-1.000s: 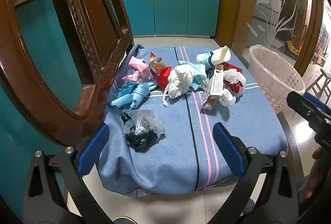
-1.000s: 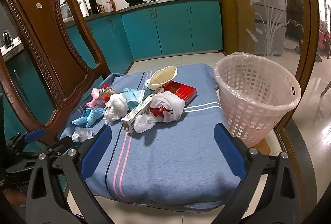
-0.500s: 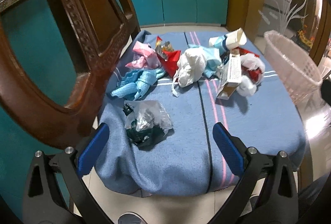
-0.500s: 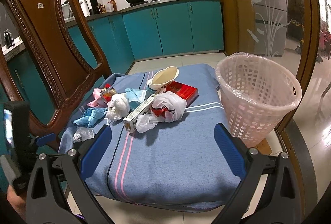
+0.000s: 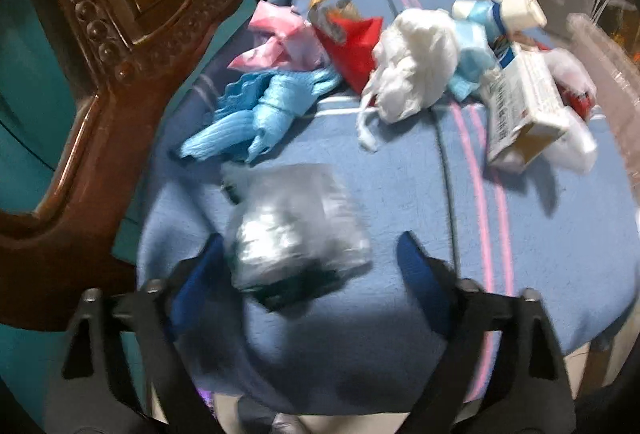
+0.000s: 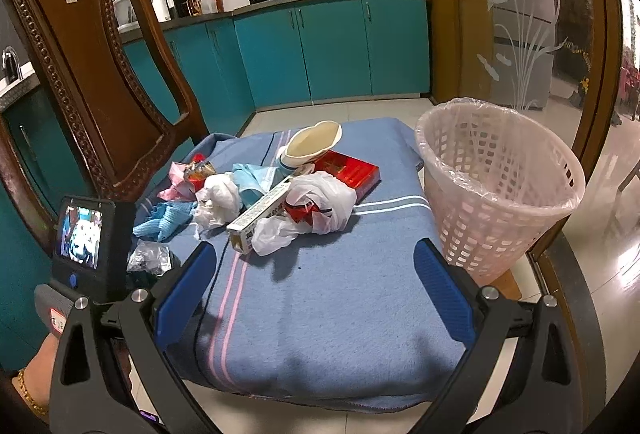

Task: Collect trash
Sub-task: 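Grasp the clear bag with dark contents with the left tool, then grasp the white plastic bag with the right tool while left holds clear bag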

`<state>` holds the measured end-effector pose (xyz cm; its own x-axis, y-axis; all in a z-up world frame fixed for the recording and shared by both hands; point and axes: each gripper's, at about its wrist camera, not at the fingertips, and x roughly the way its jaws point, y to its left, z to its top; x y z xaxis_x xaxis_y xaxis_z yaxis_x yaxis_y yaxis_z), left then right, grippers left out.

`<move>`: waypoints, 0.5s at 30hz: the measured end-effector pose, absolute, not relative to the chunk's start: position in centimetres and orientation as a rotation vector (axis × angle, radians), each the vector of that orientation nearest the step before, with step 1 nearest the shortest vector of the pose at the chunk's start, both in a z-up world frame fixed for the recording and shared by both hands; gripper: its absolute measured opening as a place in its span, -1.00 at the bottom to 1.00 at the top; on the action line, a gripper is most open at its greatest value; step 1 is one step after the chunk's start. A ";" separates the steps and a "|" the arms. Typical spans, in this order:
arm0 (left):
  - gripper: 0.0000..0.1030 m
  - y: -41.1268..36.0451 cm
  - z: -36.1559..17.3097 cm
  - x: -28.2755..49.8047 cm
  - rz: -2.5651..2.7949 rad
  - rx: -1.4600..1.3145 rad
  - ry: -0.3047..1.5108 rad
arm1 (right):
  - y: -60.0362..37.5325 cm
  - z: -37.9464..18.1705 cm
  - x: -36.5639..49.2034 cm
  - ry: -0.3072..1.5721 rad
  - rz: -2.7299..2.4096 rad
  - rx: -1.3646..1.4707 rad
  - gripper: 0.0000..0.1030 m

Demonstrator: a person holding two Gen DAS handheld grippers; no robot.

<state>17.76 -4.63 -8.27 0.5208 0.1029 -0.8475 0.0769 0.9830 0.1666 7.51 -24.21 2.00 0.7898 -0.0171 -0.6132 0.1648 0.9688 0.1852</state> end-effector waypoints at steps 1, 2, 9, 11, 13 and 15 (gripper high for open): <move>0.20 -4.6 -8.1 17.7 -0.007 0.181 1.032 | -24.3 1.9 7.8 0.656 -0.102 0.234 0.88; 0.06 -4.6 -7.9 17.6 -0.021 0.177 1.032 | -24.5 1.9 8.1 0.659 -0.106 0.230 0.88; -0.23 -3.8 -1.5 13.1 -0.248 0.049 0.817 | -25.6 0.5 12.3 0.718 -0.106 0.233 0.89; -0.23 -3.2 1.2 11.1 -0.312 0.014 0.707 | -25.8 -0.1 13.7 0.738 -0.114 0.235 0.89; -0.23 -3.1 2.3 10.5 -0.327 0.015 0.662 | -26.1 -0.9 15.3 0.766 -0.122 0.248 0.89; -0.23 -2.6 3.4 9.9 -0.341 0.014 0.610 | -26.4 -1.9 16.6 0.787 -0.117 0.280 0.89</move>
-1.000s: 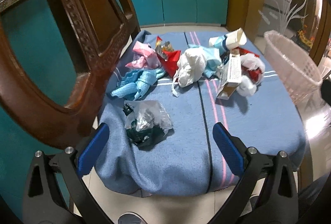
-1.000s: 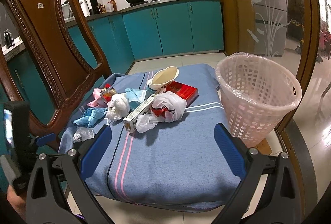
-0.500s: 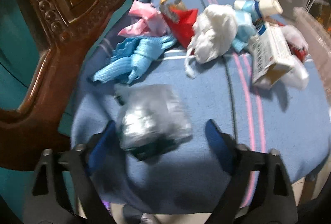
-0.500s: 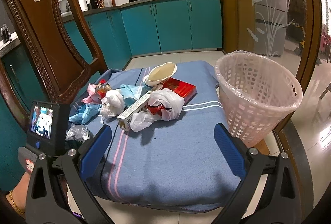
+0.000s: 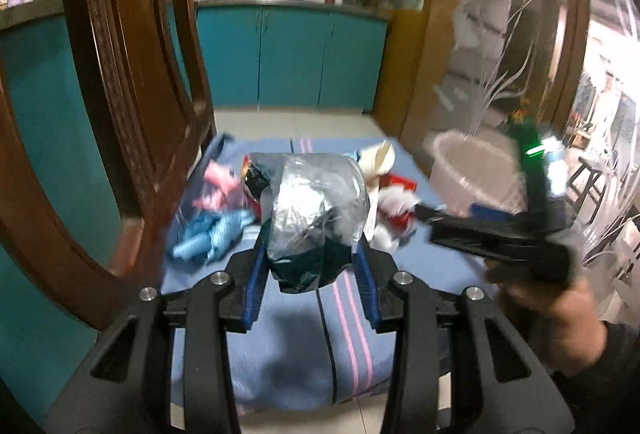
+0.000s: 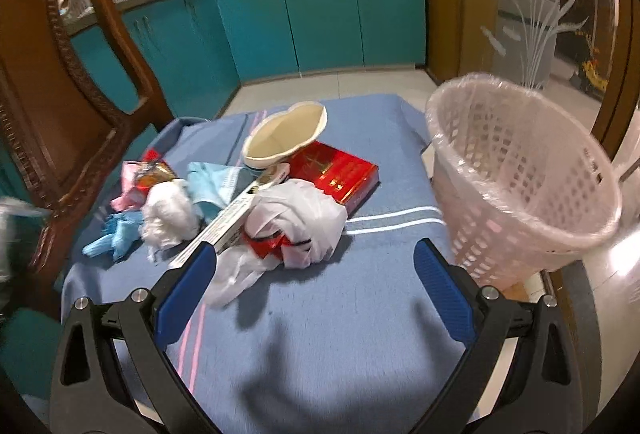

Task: Collect trash
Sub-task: 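Grasp the white plastic bag with the right tool while left holds clear bag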

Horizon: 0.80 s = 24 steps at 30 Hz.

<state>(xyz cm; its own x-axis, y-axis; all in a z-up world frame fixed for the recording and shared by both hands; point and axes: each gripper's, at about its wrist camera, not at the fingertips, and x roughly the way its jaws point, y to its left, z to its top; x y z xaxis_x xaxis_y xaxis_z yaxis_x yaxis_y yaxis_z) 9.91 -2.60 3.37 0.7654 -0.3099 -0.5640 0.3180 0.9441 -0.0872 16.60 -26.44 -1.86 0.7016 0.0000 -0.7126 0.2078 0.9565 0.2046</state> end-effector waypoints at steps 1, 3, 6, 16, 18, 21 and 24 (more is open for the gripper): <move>-0.23 -2.4 3.5 9.9 -0.350 0.009 0.603 | -26.6 -2.3 17.2 0.799 -0.113 0.300 0.89; -0.22 -2.0 3.1 10.4 -0.350 0.002 0.621 | -26.8 -3.4 18.3 0.818 -0.110 0.337 0.89; -0.22 -1.7 2.2 11.2 -0.343 -0.003 0.660 | -26.9 -4.6 19.5 0.837 -0.119 0.326 0.81; -0.21 -0.2 3.0 12.2 -0.310 -0.036 0.680 | -26.1 -0.8 14.3 0.835 0.024 0.393 -0.66; -0.21 -0.4 2.9 11.9 -0.309 -0.034 0.683 | -25.9 0.7 12.4 0.786 0.036 0.376 -0.66; -0.21 -0.5 3.0 11.8 -0.309 -0.032 0.682 | -25.4 2.2 10.2 0.726 0.030 0.318 -0.66; -0.21 -0.9 3.0 11.4 -0.310 -0.024 0.680 | -24.8 3.3 9.4 0.695 0.045 0.283 -0.66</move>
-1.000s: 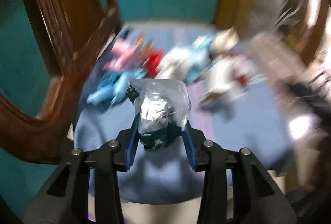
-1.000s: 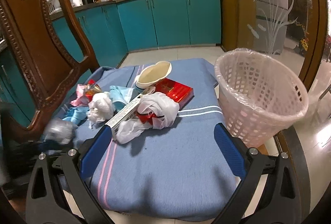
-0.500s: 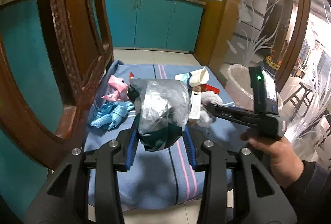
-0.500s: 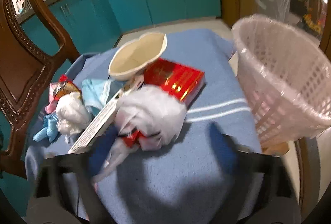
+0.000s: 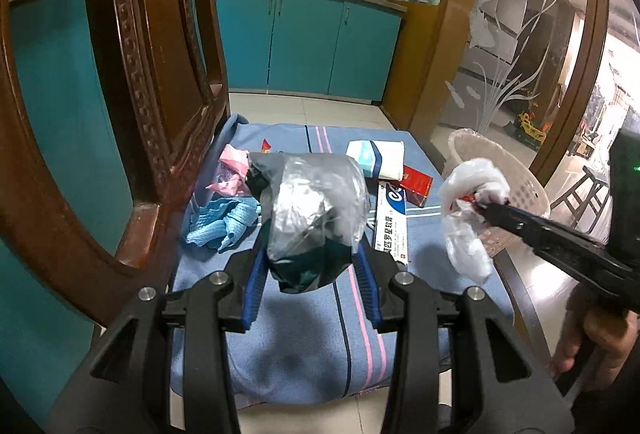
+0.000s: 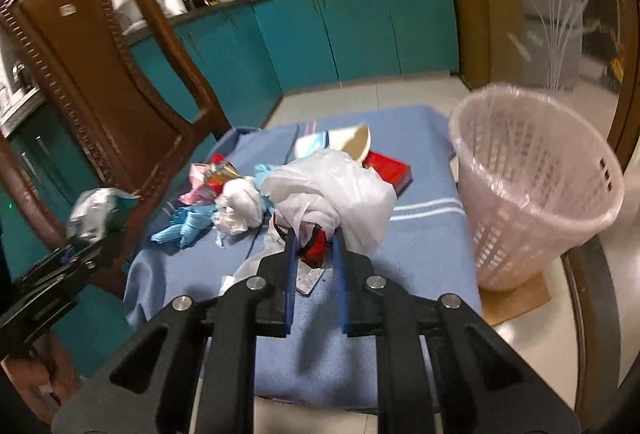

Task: Collect trash
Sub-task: 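Grasp the white plastic bag with the right tool while left holds clear bag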

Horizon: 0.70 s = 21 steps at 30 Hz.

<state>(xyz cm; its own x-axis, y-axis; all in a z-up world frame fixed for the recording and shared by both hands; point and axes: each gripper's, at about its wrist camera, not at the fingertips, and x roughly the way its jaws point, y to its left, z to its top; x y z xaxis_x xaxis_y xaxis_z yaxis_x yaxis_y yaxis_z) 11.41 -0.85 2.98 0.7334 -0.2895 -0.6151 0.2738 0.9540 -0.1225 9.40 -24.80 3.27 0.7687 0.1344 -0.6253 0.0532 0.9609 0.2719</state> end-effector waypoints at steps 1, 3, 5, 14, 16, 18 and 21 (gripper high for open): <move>-0.21 -0.9 2.9 11.4 -0.309 -0.022 0.680 | -24.6 3.4 9.3 0.693 0.049 0.275 -0.66; -0.21 -1.2 2.8 11.3 -0.307 -0.017 0.681 | -24.3 3.3 9.4 0.695 0.052 0.261 -0.67; -0.21 -1.2 2.6 11.4 -0.305 -0.011 0.688 | -24.3 3.2 9.4 0.704 0.058 0.263 -0.67; -0.21 -1.4 2.2 11.6 -0.293 -0.002 0.700 | -23.9 3.1 9.4 0.714 0.071 0.265 -0.67; -0.21 -1.4 2.2 11.6 -0.292 0.000 0.700 | -23.9 3.1 9.5 0.715 0.071 0.262 -0.67; -0.20 -1.4 2.2 11.6 -0.287 0.000 0.701 | -23.8 3.1 9.4 0.715 0.072 0.262 -0.67; -0.19 -1.1 2.3 11.6 -0.284 -0.010 0.700 | -23.8 3.1 9.4 0.717 0.071 0.261 -0.67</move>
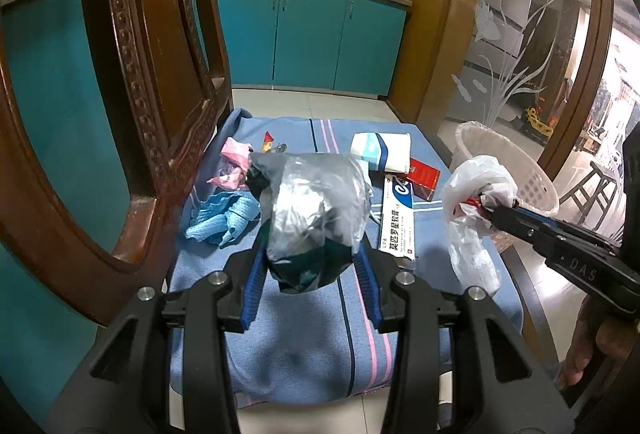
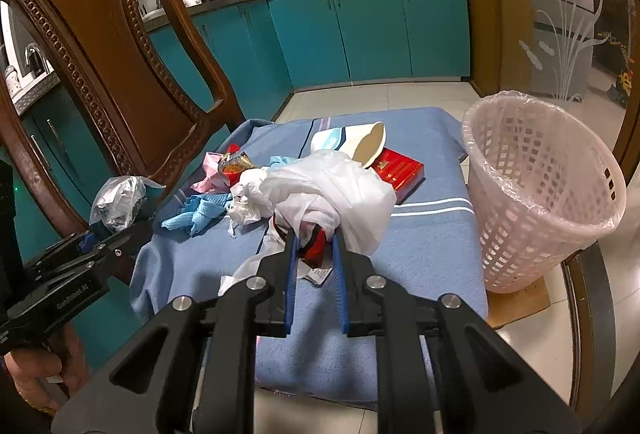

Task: Collect trash
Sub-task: 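Grasp the white plastic bag with the right tool while left holds clear bag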

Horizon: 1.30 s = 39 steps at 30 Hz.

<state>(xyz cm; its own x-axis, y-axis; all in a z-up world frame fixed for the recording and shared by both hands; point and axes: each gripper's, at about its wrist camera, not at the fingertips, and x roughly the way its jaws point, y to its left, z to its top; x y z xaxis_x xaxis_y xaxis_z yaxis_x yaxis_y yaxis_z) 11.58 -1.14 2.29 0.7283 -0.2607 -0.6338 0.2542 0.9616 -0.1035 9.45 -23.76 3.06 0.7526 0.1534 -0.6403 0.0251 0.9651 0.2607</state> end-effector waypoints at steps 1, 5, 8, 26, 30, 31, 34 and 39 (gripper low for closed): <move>-0.19 -1.1 2.3 11.6 -0.284 -0.011 0.700 | -23.8 3.0 9.4 0.719 0.071 0.262 -0.67; -0.19 -1.0 2.3 11.5 -0.284 -0.011 0.701 | -23.6 3.0 9.5 0.722 0.069 0.260 -0.67; -0.19 -1.0 2.2 11.5 -0.287 -0.008 0.703 | -23.6 2.9 9.5 0.725 0.071 0.260 -0.66; -0.19 -1.1 2.3 11.4 -0.288 -0.006 0.710 | -23.5 2.7 9.7 0.734 0.071 0.255 -0.66; -0.19 -1.2 2.2 11.4 -0.287 -0.003 0.711 | -23.5 2.5 9.6 0.736 0.073 0.252 -0.67; -0.19 -1.2 2.2 11.4 -0.286 -0.004 0.711 | -23.5 2.5 9.6 0.736 0.073 0.251 -0.67; -0.19 -1.2 2.3 11.5 -0.287 -0.004 0.711 | -23.4 2.5 9.6 0.738 0.074 0.252 -0.67; -0.18 -1.2 2.2 11.4 -0.286 -0.004 0.712 | -23.3 2.4 9.6 0.744 0.078 0.245 -0.67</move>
